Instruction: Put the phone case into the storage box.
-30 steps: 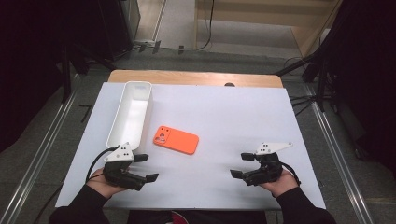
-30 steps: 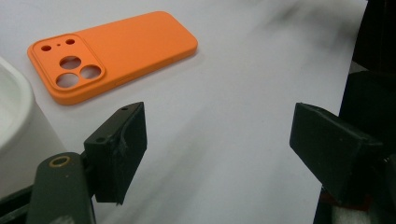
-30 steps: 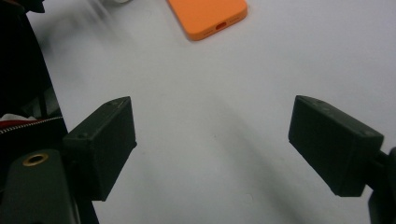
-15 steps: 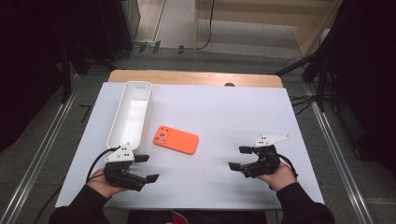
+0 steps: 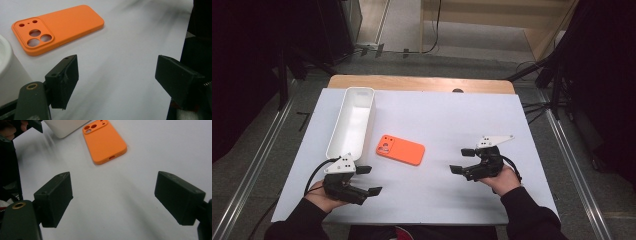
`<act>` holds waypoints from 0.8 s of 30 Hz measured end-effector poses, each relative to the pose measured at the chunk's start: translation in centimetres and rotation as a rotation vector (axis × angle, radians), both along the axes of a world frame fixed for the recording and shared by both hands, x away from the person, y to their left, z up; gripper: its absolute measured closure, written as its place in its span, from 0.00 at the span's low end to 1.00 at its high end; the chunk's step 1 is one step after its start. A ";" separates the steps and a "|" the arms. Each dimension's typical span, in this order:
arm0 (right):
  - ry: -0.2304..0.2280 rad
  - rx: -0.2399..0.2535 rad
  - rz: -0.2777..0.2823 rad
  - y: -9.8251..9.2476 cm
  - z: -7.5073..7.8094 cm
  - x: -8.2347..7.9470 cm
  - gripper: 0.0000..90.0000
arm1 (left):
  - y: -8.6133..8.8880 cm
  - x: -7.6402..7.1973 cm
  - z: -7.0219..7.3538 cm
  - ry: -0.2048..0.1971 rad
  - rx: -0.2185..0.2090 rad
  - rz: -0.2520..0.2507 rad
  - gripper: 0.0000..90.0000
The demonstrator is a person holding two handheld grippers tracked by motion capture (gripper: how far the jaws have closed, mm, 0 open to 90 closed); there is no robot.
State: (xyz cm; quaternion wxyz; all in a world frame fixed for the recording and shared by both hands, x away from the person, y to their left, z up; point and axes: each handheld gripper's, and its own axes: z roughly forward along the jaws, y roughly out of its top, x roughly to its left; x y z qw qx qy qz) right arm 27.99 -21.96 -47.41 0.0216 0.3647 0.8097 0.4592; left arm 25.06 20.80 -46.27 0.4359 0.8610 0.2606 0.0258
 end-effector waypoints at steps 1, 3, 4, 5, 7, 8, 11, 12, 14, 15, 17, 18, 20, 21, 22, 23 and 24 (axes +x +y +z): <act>0.002 -0.001 0.003 0.1 0.0 0.1 0.15 | 0.0 0.0 0.0 0.001 0.002 -0.001 0.21; -0.002 0.001 0.012 0.4 0.1 0.5 0.15 | 0.0 0.0 0.0 0.001 0.002 -0.001 0.21; -0.002 0.001 0.012 0.4 0.1 0.5 0.15 | 0.0 0.0 0.0 0.001 0.002 -0.001 0.21; -0.005 0.003 0.017 0.4 0.2 0.6 0.15 | 0.0 0.0 0.0 0.002 0.001 -0.001 0.21; -0.006 -0.001 0.025 0.6 0.2 0.8 0.15 | 0.0 0.0 0.0 0.002 0.001 0.000 0.21; -0.006 -0.003 0.030 0.7 0.2 0.9 0.15 | 0.0 0.0 0.0 0.002 0.000 -0.001 0.21; -0.004 -0.004 0.040 1.2 0.4 1.3 0.15 | 0.0 0.0 0.0 0.001 0.000 0.000 0.21; -0.011 -0.004 0.044 1.2 0.4 1.4 0.15 | 0.0 0.0 0.0 0.001 0.001 -0.001 0.21; -0.009 -0.002 0.050 1.5 0.5 1.5 0.15 | 0.0 0.0 0.0 0.001 -0.001 0.000 0.21; -0.010 -0.005 0.053 1.5 0.6 1.6 0.15 | 0.0 0.0 0.0 0.001 -0.001 0.000 0.21; -0.010 -0.002 0.057 1.7 0.6 1.7 0.15 | 0.0 0.0 0.0 0.001 0.000 0.000 0.21; -0.011 0.000 0.060 1.8 0.7 1.8 0.15 | 0.0 0.0 0.0 0.001 -0.001 0.000 0.21; -0.018 0.002 0.068 2.1 0.9 2.1 0.15 | 0.0 0.0 0.0 0.001 -0.001 0.000 0.21; -0.027 0.004 0.073 2.2 1.0 2.2 0.15 | 0.0 0.0 0.0 0.001 -0.001 0.000 0.21; -0.027 0.006 0.074 2.3 1.0 2.3 0.15 | 0.0 0.0 0.0 0.001 -0.001 -0.001 0.21; -0.027 0.006 0.074 2.3 1.0 2.3 0.15 | 0.0 0.0 0.0 0.001 -0.003 -0.001 0.21; -0.029 0.007 0.081 2.5 1.1 2.4 0.12 | 0.0 0.0 0.0 0.002 -0.005 0.000 0.21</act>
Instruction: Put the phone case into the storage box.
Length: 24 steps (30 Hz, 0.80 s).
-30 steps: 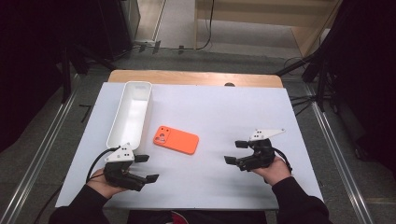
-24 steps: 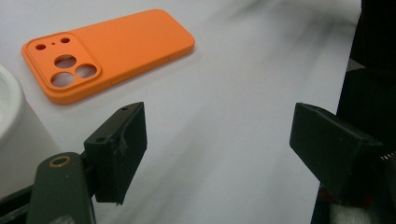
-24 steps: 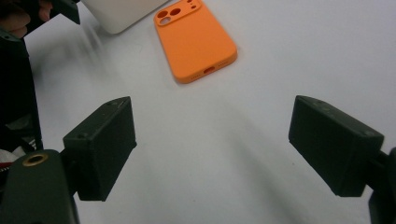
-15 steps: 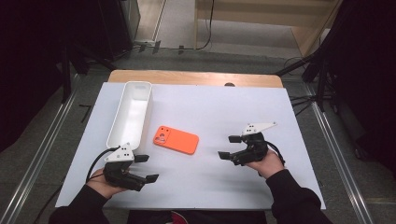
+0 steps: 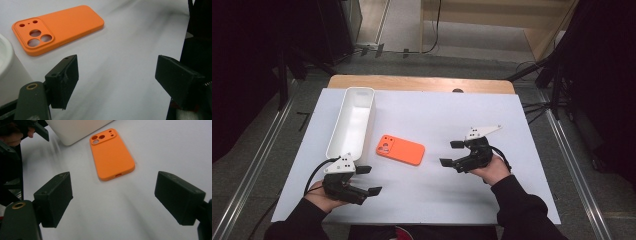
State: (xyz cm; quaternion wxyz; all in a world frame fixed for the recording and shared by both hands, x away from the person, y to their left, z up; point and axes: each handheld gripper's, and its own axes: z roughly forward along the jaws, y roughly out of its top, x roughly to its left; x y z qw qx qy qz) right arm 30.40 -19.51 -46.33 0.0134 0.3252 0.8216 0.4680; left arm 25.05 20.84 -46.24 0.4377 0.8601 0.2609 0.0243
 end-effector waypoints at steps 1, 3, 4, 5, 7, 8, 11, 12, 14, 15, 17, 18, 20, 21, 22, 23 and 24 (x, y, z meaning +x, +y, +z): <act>0.004 0.004 0.007 0.2 0.1 0.2 0.11 | 0.0 0.0 0.0 0.000 0.000 0.000 0.21; 0.011 0.028 0.027 0.4 0.2 0.4 0.02 | 0.0 0.0 0.0 0.000 0.000 0.002 0.21; 0.011 0.028 0.027 0.4 0.2 0.4 0.02 | 0.0 0.0 0.0 0.000 -0.001 0.002 0.21; 0.008 0.013 0.038 0.8 0.4 0.5 0.01 | 0.0 0.0 0.0 0.000 0.000 0.002 0.21; 0.004 0.002 0.046 1.2 0.5 0.7 0.01 | 0.0 0.0 0.0 -0.001 0.000 0.001 0.21; 0.004 0.002 0.046 1.2 0.5 0.7 0.01 | 0.0 0.0 0.0 -0.001 0.000 0.001 0.21; 0.003 -0.007 0.042 1.8 0.6 1.0 0.01 | 0.1 0.0 0.0 -0.002 -0.001 0.001 0.21; 0.010 -0.010 0.051 2.1 0.7 1.3 0.01 | 0.1 0.0 0.0 -0.002 -0.002 0.002 0.21; 0.016 -0.020 0.050 2.3 0.7 1.5 0.01 | 0.1 0.0 0.0 -0.001 -0.002 0.002 0.21; 0.017 -0.023 0.049 2.4 0.7 1.6 0.01 | 0.1 0.0 0.0 -0.001 -0.002 0.002 0.21; 0.015 -0.023 0.049 2.5 0.7 1.8 0.01 | 0.1 0.0 0.0 -0.001 -0.002 0.001 0.21; 0.008 -0.025 0.046 2.7 0.8 2.0 0.01 | 0.1 0.0 0.0 -0.002 -0.002 0.000 0.21; 0.002 -0.020 0.048 2.8 0.8 2.1 0.01 | 0.1 0.0 0.0 -0.001 -0.002 0.001 0.21; 0.004 -0.020 0.046 2.9 0.8 2.2 0.01 | 0.1 0.0 0.0 -0.001 -0.002 0.002 0.21; 0.007 -0.021 0.050 3.2 0.9 2.4 0.01 | 0.1 0.0 0.0 -0.002 -0.001 0.002 0.21; 0.004 -0.021 0.054 3.4 0.9 2.5 0.01 | 0.1 0.0 0.0 -0.002 -0.002 0.003 0.21; 0.004 -0.021 0.054 3.4 0.9 2.5 0.01 | 0.1 0.0 0.0 -0.001 -0.002 0.003 0.21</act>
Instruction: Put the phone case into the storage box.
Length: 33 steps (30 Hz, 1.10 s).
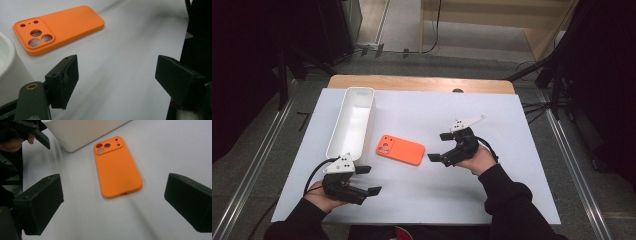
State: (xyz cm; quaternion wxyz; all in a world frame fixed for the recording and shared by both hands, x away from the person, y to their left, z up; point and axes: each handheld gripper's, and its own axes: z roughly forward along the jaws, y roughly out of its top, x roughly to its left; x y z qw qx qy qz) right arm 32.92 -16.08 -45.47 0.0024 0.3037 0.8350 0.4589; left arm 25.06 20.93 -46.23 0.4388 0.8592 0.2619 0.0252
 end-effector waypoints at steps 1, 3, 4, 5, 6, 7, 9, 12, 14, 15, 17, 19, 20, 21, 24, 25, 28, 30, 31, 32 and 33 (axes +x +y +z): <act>-0.001 -0.004 0.005 0.3 0.1 0.2 0.01 | 0.0 0.0 0.0 0.000 0.000 0.000 0.21; -0.005 -0.003 0.009 0.5 0.1 0.4 0.01 | 0.0 0.0 0.0 0.000 -0.001 0.001 0.21; -0.002 -0.004 0.010 0.7 0.2 0.5 0.01 | 0.0 0.0 0.0 0.000 -0.002 0.001 0.21; -0.005 -0.002 0.013 0.9 0.2 0.6 0.01 | 0.0 0.0 0.0 0.000 -0.002 0.001 0.21; -0.004 0.000 0.015 1.0 0.3 0.7 0.01 | 0.0 0.0 0.0 0.000 -0.002 0.002 0.21; -0.005 0.000 0.019 1.2 0.3 0.8 0.01 | 0.0 0.0 0.0 0.000 -0.001 0.000 0.21; -0.007 -0.007 0.029 1.5 0.3 1.1 0.01 | 0.0 0.0 0.0 0.000 0.001 -0.001 0.21; -0.002 -0.014 0.035 2.0 0.3 1.5 0.01 | 0.0 0.0 0.0 -0.001 -0.001 0.000 0.21; -0.006 -0.020 0.041 2.4 0.2 1.7 0.01 | 0.0 0.0 0.0 0.000 -0.002 0.003 0.21; -0.003 -0.024 0.043 2.7 0.1 1.9 0.01 | 0.0 0.0 0.0 0.000 -0.002 0.003 0.21; -0.003 -0.027 0.045 2.9 0.0 1.9 0.01 | 0.1 0.0 0.0 -0.001 0.000 0.003 0.21; -0.003 -0.029 0.047 3.2 -0.1 2.1 0.01 | 0.0 0.0 0.0 0.000 0.000 0.004 0.21; -0.003 -0.030 0.048 3.5 -0.3 2.3 0.01 | 0.0 0.0 0.0 0.001 0.001 0.004 0.21; -0.003 -0.030 0.048 3.5 -0.3 2.3 0.01 | 0.0 0.0 0.0 0.001 0.001 0.004 0.21; 0.002 -0.041 0.066 4.3 -0.5 2.8 0.01 | 0.0 0.0 0.0 0.001 0.002 0.004 0.21; -0.002 -0.041 0.070 4.5 -0.5 3.0 0.01 | 0.1 0.0 0.0 0.001 0.001 0.005 0.21; -0.009 -0.042 0.084 5.0 -0.6 3.2 0.01 | 0.1 0.0 0.0 0.001 0.002 0.005 0.21; -0.010 -0.051 0.089 5.5 -0.6 3.4 0.01 | 0.1 0.0 0.0 0.001 0.003 0.005 0.21; -0.016 -0.054 0.094 5.7 -0.7 3.5 0.01 | 0.1 0.0 0.0 0.001 0.002 0.004 0.21; -0.010 -0.055 0.096 5.9 -0.7 3.6 0.01 | 0.1 0.0 0.0 0.001 0.002 0.004 0.21; -0.014 -0.056 0.101 6.1 -0.8 3.8 0.01 | 0.1 0.1 0.0 0.001 0.002 0.003 0.21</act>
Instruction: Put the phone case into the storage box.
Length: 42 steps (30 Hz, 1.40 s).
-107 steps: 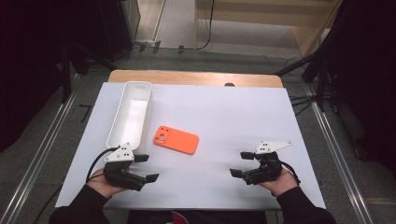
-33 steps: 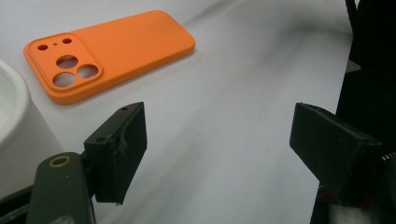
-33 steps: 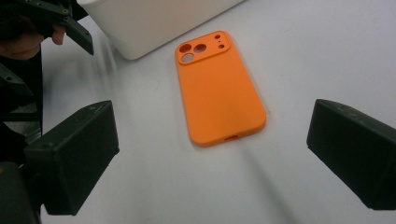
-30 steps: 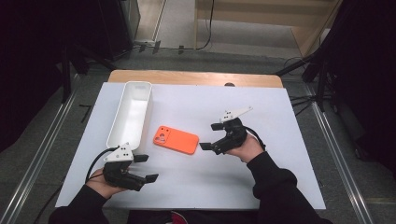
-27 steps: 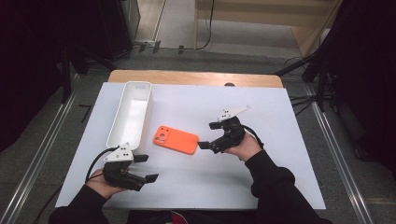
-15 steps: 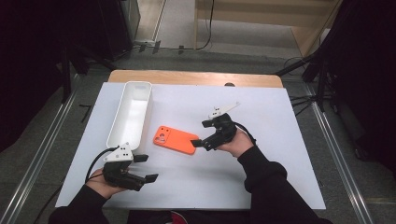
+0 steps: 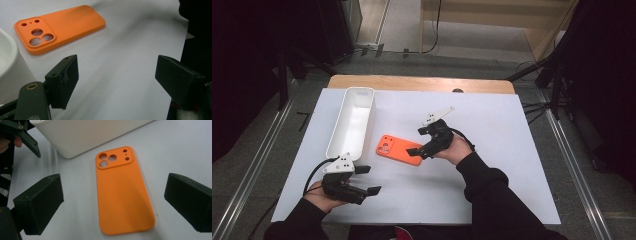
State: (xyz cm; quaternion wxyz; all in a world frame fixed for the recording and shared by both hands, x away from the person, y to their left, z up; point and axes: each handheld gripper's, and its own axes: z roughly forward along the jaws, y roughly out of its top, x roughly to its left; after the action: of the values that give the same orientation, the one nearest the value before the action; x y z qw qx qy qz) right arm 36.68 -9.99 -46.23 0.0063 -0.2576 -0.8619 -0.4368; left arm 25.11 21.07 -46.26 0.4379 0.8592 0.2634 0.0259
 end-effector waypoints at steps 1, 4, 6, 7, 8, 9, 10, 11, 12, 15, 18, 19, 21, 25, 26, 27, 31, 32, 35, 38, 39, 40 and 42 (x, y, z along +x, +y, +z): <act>0.005 -0.002 0.002 0.2 0.0 0.1 0.01 | 0.0 0.0 0.0 0.000 0.001 -0.002 0.21; 0.003 0.011 0.000 0.7 -0.2 0.6 0.01 | 0.0 0.0 0.0 0.001 -0.001 -0.002 0.21; 0.011 0.012 -0.004 0.9 -0.4 0.8 0.01 | 0.0 0.0 0.0 0.000 0.000 -0.003 0.21; 0.011 0.008 -0.004 1.0 -0.6 1.0 0.01 | 0.0 0.0 0.0 0.000 0.000 -0.003 0.21; 0.011 0.008 -0.004 1.0 -0.6 1.0 0.01 | 0.0 0.0 0.0 0.000 0.000 -0.004 0.21; 0.014 0.006 -0.003 1.1 -0.7 1.1 0.01 | 0.0 0.0 0.0 0.000 0.000 -0.003 0.21; 0.015 0.001 -0.008 1.3 -0.8 1.3 0.01 | 0.0 0.0 0.0 0.000 0.001 -0.003 0.21; 0.014 0.000 -0.005 1.4 -0.9 1.4 0.01 | 0.0 0.0 0.0 0.000 0.001 -0.004 0.21; 0.018 0.001 -0.005 1.5 -0.9 1.5 0.01 | 0.0 0.0 0.0 0.000 0.001 -0.004 0.21; 0.016 -0.002 -0.004 1.7 -1.0 1.6 0.01 | 0.0 0.0 0.0 0.001 0.001 -0.002 0.21; 0.017 -0.006 0.005 2.1 -1.2 1.9 0.01 | -0.1 0.0 0.0 0.003 -0.002 -0.002 0.21; 0.018 -0.011 0.011 2.4 -1.3 2.0 0.01 | -0.1 0.0 0.0 0.003 -0.002 -0.003 0.21; 0.020 -0.013 0.014 2.5 -1.3 2.0 0.01 | -0.1 0.0 0.0 0.002 -0.002 -0.002 0.21; 0.026 -0.025 0.022 3.1 -1.4 2.2 0.01 | 0.0 0.0 0.0 0.001 -0.002 -0.004 0.21; 0.026 -0.027 0.024 3.2 -1.5 2.3 0.01 | 0.0 0.0 0.0 0.001 -0.001 -0.005 0.21; 0.027 -0.029 0.026 3.3 -1.5 2.3 0.01 | 0.0 0.0 0.0 0.001 -0.001 -0.005 0.21; 0.030 -0.037 0.031 3.5 -1.7 2.5 0.01 | 0.0 0.0 0.0 0.002 -0.001 -0.003 0.21; 0.032 -0.041 0.032 3.6 -1.8 2.5 0.01 | 0.0 0.0 0.0 0.003 -0.001 -0.002 0.21; 0.035 -0.059 0.037 3.8 -2.0 2.6 0.01 | -0.1 0.0 -0.1 0.004 -0.001 -0.006 0.21; 0.030 -0.094 0.039 3.8 -2.0 2.6 0.02 | -0.1 0.1 -0.1 0.004 -0.002 -0.008 0.21; 0.018 -0.110 0.036 3.9 -2.1 2.7 0.02 | -0.1 0.0 0.0 0.004 -0.001 -0.006 0.21; 0.018 -0.110 0.036 3.9 -2.1 2.7 0.02 | -0.1 0.1 0.0 0.005 -0.001 -0.006 0.21; 0.023 -0.132 0.043 3.9 -2.3 2.7 0.02 | 0.0 0.1 0.0 0.005 -0.002 -0.005 0.21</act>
State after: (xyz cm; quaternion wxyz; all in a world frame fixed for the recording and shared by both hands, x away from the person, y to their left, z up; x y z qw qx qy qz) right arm 39.36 -6.04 -48.49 0.0085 -0.2436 -0.8939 -0.3761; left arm 25.17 21.03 -46.28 0.4381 0.8596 0.2621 0.0225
